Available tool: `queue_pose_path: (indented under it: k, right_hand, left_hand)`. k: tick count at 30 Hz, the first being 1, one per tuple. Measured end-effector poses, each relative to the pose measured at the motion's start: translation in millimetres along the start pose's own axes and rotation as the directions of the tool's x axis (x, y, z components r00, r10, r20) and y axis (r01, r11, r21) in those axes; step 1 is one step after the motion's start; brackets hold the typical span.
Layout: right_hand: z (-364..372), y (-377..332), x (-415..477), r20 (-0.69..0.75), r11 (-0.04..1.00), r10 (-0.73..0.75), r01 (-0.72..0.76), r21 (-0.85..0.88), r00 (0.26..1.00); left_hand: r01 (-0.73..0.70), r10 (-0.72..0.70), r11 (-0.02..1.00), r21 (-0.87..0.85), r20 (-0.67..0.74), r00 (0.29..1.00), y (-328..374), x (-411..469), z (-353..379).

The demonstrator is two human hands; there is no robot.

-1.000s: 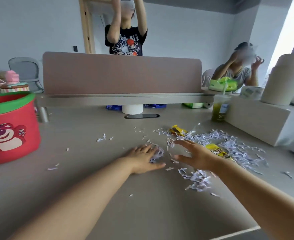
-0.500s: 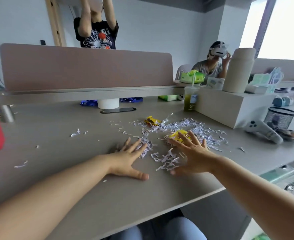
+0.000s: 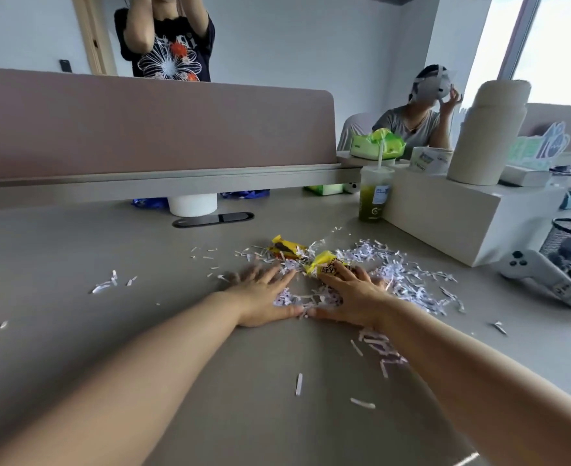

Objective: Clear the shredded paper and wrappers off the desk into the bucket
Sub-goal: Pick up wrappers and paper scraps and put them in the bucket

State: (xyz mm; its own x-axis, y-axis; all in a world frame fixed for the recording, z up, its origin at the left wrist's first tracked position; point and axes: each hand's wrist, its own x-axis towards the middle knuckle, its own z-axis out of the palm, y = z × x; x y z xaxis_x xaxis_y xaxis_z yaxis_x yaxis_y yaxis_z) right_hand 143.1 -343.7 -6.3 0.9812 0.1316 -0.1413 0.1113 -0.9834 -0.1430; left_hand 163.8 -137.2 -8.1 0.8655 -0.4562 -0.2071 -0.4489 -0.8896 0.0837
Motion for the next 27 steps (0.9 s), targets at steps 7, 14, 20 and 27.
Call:
queue_pose_path:
  k: [7, 14, 20, 27]
  right_hand:
    - [2, -7, 5, -0.286, 0.974, -0.219, 0.226, -0.009, 0.933]
    - [0, -21, -8, -0.299, 0.955, -0.284, 0.296, -0.005, 0.911]
    - [-25, -72, -15, -0.432, 0.900, -0.323, 0.415, 0.135, 0.842]
    - [-54, -193, -10, -0.483, 0.764, -0.443, 0.600, 0.237, 0.755]
  left_hand:
    - [-0.031, 0.008, 0.998, -0.053, -0.385, 0.923, 0, -3, 10]
    - [0.020, -0.035, 0.999, -0.038, -0.448, 0.894, 10, -15, 9]
    - [0.028, -0.134, 0.979, -0.201, -0.537, 0.833, -17, -56, -6]
    - [0.174, -0.310, 0.949, -0.263, -0.674, 0.670, -96, -154, -42]
